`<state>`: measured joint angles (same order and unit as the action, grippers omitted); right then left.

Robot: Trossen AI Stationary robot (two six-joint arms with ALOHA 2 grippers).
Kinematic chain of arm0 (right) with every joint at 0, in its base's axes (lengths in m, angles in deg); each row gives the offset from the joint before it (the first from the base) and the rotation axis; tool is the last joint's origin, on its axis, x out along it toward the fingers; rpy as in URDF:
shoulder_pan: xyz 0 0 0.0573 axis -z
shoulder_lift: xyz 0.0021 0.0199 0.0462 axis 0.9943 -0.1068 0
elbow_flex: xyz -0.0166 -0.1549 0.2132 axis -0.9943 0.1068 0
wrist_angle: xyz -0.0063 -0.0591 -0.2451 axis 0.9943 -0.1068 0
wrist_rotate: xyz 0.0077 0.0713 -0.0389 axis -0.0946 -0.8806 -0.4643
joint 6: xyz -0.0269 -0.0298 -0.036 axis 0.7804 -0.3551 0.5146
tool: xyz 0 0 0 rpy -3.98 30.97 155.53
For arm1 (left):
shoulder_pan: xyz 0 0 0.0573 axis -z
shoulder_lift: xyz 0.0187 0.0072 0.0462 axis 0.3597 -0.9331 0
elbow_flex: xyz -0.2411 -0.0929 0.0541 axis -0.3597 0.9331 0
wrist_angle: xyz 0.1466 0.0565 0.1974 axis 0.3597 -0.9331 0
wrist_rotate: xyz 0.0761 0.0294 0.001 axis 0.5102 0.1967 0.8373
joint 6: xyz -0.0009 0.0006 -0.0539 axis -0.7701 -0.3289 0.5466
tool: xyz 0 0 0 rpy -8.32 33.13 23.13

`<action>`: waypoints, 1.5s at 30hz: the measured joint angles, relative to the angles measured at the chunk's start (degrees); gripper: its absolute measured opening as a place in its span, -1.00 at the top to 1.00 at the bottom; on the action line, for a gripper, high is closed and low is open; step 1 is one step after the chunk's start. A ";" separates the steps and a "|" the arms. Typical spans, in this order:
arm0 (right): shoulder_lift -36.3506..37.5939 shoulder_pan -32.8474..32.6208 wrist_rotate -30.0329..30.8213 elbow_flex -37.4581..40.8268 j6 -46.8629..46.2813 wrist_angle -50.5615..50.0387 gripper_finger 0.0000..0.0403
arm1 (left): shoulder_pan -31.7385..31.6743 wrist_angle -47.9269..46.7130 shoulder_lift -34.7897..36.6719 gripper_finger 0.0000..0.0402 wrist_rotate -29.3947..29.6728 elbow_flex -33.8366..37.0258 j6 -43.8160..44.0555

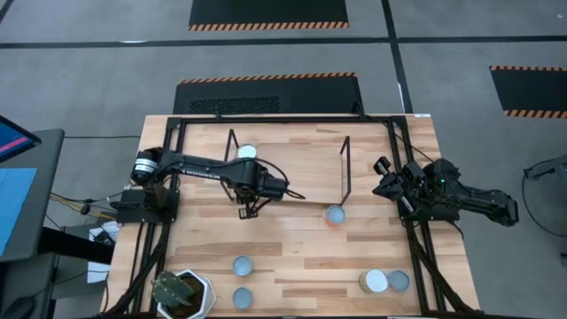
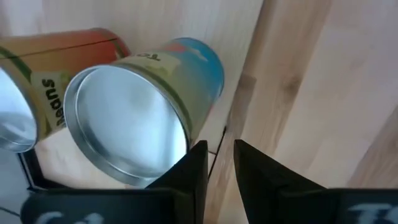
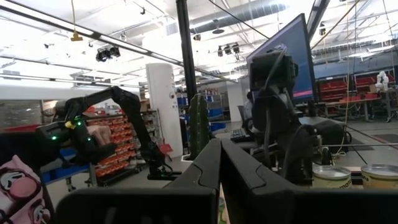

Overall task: Pick and place cans onto a shelf
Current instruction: Put the canned tomatoes on the shelf, then adjust the shelf

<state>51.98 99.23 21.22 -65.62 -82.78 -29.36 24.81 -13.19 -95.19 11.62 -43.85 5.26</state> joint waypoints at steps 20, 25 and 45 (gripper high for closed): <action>0.02 -5.05 -3.99 0.02 5.04 13.13 0.84 | 0.33 -5.82 4.04 0.65 5.22 -18.48 -13.04; 0.01 -12.68 0.91 -0.52 18.04 19.33 0.84 | -0.86 -6.04 11.18 0.65 10.64 -16.74 -18.06; -41.66 -33.54 15.34 -44.75 7.39 -49.24 0.84 | -1.86 -3.30 36.81 0.65 15.14 -3.47 -5.42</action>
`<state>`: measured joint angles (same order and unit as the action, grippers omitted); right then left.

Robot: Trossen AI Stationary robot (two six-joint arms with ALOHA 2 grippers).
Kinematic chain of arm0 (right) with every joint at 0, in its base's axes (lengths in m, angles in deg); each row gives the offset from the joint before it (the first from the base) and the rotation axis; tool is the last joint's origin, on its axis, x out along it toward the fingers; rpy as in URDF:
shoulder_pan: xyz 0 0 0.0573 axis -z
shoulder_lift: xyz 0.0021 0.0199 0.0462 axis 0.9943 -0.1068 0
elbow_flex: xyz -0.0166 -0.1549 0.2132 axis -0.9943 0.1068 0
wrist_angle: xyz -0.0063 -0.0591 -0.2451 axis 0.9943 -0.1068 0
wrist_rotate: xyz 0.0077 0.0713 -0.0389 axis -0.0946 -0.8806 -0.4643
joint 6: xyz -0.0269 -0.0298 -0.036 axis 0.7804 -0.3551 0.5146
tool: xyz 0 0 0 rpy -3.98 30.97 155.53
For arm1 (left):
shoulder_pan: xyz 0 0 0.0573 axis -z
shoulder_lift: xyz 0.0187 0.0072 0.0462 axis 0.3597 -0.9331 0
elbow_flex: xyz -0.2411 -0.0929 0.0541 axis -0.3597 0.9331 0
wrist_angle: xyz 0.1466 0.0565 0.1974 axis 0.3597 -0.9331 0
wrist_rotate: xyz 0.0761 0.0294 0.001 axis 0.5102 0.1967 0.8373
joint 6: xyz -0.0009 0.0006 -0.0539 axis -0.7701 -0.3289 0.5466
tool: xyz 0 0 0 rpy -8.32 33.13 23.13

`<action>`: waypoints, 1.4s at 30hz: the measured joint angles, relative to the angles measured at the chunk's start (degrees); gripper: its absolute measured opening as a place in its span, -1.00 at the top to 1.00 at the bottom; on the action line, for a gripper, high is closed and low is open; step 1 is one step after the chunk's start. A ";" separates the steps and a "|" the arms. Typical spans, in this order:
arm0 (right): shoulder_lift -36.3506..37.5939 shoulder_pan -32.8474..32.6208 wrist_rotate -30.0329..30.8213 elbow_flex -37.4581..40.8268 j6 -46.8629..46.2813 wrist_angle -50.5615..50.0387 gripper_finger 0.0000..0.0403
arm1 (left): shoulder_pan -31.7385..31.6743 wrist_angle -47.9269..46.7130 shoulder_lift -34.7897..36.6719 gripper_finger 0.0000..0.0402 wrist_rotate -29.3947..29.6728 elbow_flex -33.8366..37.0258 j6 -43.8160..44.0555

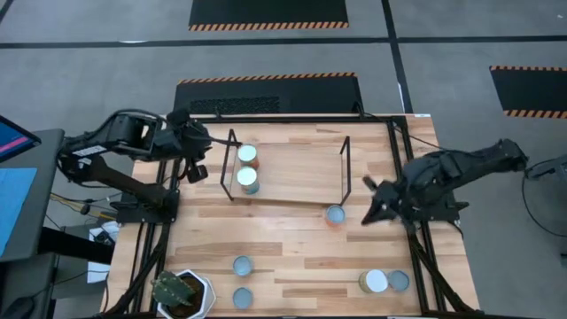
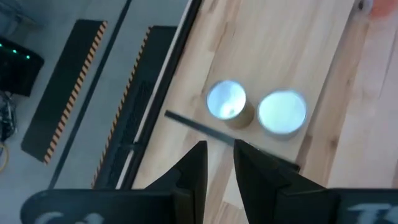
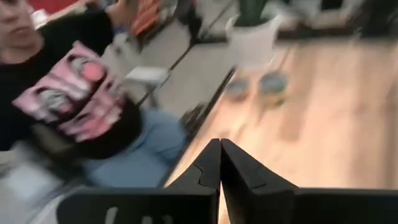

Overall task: Pick and place cans onto a shelf
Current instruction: Adjust the shelf

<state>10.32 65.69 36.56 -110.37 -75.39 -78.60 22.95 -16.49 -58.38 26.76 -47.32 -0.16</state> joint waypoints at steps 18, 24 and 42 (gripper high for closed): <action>-26.62 -26.36 6.31 -8.14 -50.09 -11.53 0.97 | -0.02 6.25 0.24 0.65 6.37 11.71 -4.47; -27.96 -25.74 19.49 -8.17 -39.02 -12.34 0.94 | -0.02 7.82 0.14 0.65 6.86 11.69 -5.73; -26.92 -20.48 59.93 -8.17 -29.26 -30.05 0.97 | -0.02 9.84 0.09 0.65 8.07 11.69 -1.97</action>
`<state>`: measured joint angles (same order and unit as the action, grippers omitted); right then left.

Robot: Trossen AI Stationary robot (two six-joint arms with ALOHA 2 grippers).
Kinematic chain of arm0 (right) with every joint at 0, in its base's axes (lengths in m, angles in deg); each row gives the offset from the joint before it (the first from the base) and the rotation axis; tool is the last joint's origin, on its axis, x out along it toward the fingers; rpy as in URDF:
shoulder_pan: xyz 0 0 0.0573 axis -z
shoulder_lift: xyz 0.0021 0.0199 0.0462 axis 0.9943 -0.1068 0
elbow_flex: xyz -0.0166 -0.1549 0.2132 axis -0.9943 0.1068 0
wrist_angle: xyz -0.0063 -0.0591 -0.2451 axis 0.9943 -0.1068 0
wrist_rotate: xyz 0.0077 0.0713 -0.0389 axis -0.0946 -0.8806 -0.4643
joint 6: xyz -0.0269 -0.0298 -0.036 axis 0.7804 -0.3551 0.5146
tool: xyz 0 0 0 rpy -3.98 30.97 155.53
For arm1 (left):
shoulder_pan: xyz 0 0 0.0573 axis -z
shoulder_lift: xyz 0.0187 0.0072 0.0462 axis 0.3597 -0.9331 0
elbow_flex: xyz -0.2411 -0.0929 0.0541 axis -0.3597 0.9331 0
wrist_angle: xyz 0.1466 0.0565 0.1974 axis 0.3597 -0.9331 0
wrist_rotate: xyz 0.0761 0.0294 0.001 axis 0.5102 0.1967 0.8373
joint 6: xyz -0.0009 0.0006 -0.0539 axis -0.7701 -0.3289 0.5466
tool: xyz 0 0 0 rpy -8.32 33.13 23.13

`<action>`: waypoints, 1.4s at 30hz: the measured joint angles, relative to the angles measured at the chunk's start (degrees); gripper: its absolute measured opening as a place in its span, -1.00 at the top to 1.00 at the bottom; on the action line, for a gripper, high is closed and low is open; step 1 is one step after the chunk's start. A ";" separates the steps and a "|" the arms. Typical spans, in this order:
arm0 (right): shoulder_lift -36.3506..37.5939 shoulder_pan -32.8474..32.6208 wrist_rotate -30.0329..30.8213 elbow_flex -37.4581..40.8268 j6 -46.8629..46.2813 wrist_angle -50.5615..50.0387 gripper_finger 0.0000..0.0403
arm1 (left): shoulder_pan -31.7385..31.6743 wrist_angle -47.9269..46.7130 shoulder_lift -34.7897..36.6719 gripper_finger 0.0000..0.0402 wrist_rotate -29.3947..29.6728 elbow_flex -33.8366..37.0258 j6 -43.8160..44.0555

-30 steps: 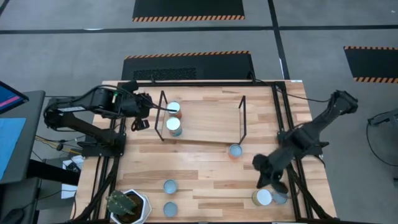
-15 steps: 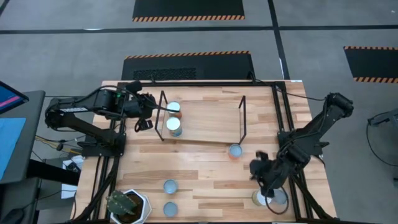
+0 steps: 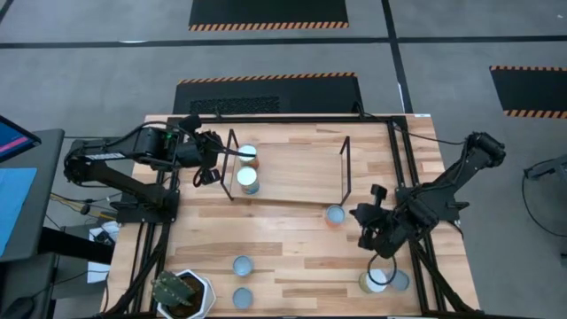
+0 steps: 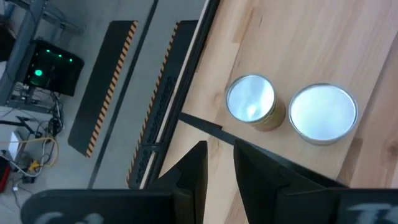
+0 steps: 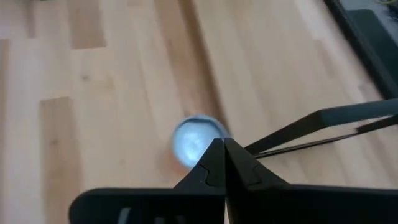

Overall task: Pick and place cans onto a shelf
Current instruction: Adjust the shelf

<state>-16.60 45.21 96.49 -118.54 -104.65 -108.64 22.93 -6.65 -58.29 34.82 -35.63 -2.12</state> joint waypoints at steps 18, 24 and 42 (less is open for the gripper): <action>-0.03 9.66 -1.59 0.00 9.92 -1.57 0.95 | 0.00 1.47 0.00 0.65 0.15 0.00 -0.07; -0.03 10.79 -1.53 0.00 10.09 -1.87 0.95 | 0.00 1.47 0.00 0.65 0.13 -0.02 -0.04; -0.03 13.58 -0.22 0.00 10.96 -3.42 0.95 | 0.00 1.49 0.00 0.65 0.02 -0.02 -0.02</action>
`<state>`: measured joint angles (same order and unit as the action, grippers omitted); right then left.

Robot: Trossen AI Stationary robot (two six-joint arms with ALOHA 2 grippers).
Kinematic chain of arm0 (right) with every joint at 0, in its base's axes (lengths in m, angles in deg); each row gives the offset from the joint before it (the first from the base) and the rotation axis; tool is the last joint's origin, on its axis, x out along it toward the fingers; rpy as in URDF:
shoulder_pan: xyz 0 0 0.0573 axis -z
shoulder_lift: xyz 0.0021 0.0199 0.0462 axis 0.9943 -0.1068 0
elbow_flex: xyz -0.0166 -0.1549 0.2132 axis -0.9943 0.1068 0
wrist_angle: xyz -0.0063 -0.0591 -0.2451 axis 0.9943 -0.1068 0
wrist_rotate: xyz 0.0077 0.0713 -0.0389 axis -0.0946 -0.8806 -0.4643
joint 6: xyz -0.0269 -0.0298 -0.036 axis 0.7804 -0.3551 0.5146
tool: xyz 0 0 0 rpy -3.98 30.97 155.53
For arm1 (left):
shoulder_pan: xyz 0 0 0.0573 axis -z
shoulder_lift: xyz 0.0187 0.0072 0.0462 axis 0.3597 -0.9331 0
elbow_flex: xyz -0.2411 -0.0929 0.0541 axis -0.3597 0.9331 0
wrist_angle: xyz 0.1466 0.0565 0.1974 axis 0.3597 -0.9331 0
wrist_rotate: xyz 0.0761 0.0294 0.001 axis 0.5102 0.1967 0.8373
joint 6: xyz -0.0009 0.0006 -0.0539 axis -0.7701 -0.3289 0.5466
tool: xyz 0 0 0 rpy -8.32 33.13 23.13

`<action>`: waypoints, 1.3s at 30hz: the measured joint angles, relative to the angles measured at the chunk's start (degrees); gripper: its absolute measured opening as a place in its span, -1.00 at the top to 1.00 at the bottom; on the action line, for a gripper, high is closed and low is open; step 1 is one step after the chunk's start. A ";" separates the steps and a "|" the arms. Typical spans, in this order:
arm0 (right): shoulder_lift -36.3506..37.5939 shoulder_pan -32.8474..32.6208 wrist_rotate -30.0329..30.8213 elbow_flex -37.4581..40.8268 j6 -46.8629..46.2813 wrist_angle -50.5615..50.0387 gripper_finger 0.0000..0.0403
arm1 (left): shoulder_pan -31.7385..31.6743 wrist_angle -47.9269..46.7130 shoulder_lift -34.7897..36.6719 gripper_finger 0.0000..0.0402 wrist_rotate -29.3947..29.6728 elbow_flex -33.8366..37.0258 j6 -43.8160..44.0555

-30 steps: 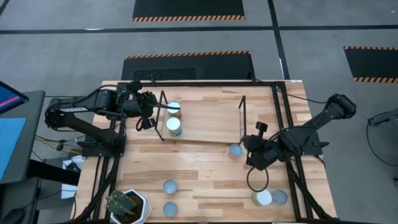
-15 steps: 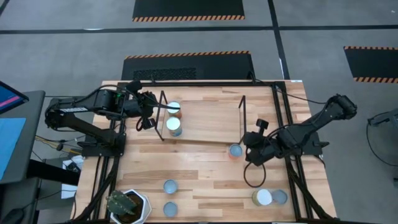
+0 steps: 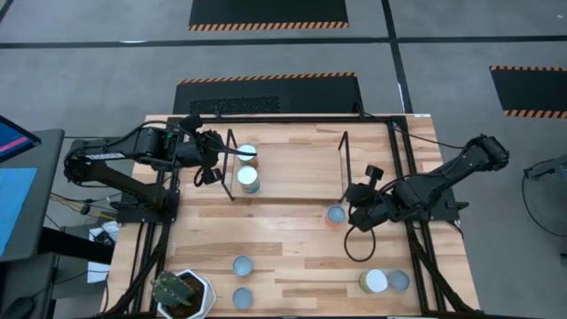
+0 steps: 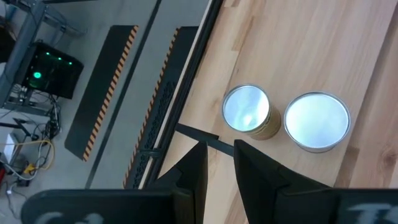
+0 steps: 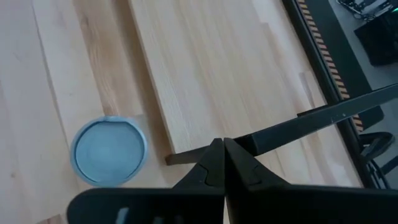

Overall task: Pick and place cans onto a shelf
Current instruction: Adjust the shelf, then move the canned peaches and blue and red tuna can to the top

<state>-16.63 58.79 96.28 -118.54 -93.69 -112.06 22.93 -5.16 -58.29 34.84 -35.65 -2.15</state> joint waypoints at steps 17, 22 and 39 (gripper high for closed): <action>-0.02 -0.38 0.42 0.00 -0.02 -0.62 0.94 | 0.00 -0.02 0.00 0.65 -1.97 0.00 0.94; 0.37 -2.70 -11.99 -3.82 -0.04 -0.01 0.93 | 0.00 -0.01 -0.01 0.65 -2.15 0.00 0.74; -6.29 -29.32 -35.47 -14.19 -53.62 -8.35 0.94 | 0.00 0.02 -0.04 0.65 -1.70 -0.02 -0.58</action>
<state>-22.92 29.47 60.80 -132.72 -147.31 -120.41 22.93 -5.14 -58.34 33.14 -35.67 -2.73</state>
